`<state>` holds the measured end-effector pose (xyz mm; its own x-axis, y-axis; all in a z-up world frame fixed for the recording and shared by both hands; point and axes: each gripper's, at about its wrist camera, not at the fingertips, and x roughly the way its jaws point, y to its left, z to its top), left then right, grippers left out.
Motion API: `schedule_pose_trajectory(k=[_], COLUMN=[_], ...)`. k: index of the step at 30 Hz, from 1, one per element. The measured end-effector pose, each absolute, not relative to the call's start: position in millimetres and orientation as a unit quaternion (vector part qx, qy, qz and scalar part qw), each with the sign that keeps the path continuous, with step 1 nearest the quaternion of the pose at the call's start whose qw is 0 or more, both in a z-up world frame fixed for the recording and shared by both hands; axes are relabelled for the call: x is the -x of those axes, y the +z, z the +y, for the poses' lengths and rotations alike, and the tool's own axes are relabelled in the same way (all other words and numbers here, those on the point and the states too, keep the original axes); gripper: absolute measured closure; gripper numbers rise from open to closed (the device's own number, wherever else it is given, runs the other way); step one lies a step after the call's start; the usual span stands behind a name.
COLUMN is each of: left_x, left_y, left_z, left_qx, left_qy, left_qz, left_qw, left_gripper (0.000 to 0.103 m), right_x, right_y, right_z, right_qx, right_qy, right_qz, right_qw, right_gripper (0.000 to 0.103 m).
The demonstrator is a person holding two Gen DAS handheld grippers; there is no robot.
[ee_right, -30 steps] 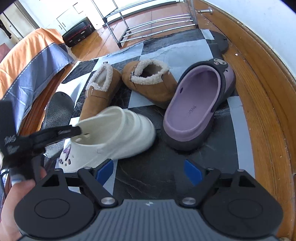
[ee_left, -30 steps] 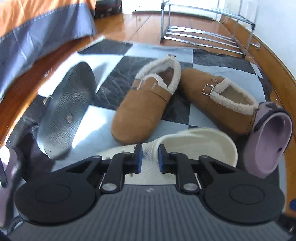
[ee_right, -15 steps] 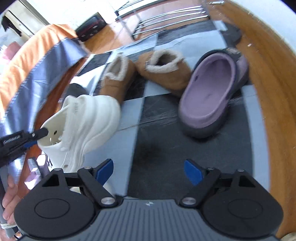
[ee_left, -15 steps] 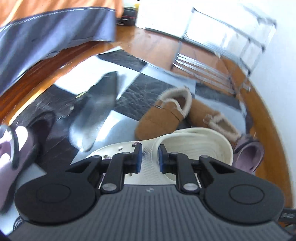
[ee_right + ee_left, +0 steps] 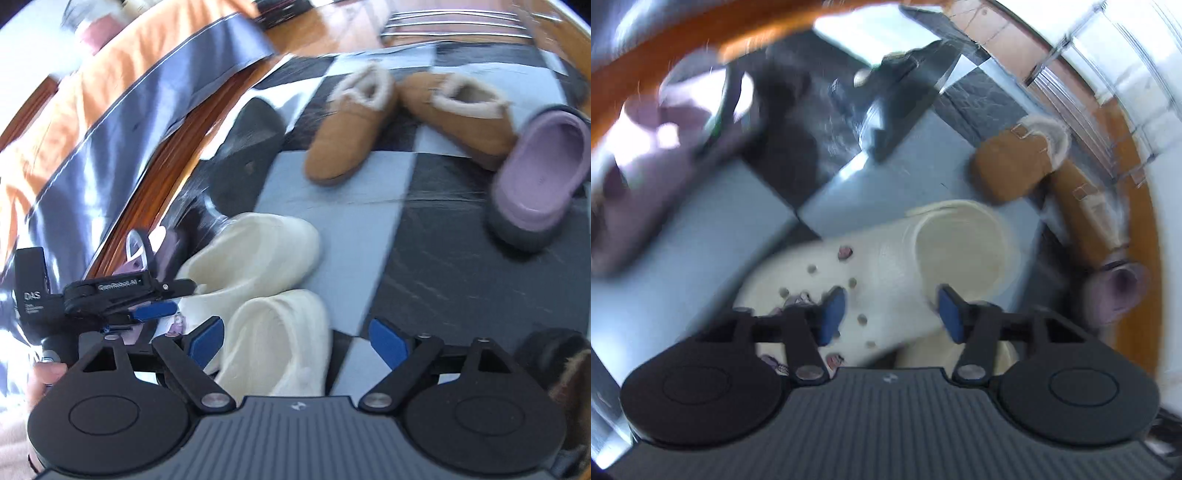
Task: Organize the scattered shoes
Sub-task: 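Set the white Croc beside its mate with the left tool while the right tool aligns the other Croc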
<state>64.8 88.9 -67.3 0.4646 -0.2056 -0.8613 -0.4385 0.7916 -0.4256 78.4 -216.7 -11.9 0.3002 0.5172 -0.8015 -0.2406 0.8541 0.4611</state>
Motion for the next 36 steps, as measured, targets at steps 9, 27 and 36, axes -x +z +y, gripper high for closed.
schedule_pose_trajectory(k=[9,27,36], left_x=[-20.6,49.5,59.1], left_y=[-43.4,-15.3,-14.2], left_z=[109.1,133.5,158.7], left_qx=[0.306,0.173,0.198], left_qy=[0.066,0.109,0.116], left_qz=[0.505,0.528,0.519], left_qw=[0.804,0.824,0.824], left_gripper=[0.022,0.022,0.022], right_x=[-77.8,-68.5,-74.1], right_y=[-9.3,-70.0,-53.8], right_z=[-99.6,24.0,15.3], right_qx=[-0.032,0.216,0.159], right_qy=[0.298,0.354,0.469], right_qz=[0.522,0.466,0.515], right_qw=[0.798,0.782,0.7], right_gripper=[0.016,0.057,0.087])
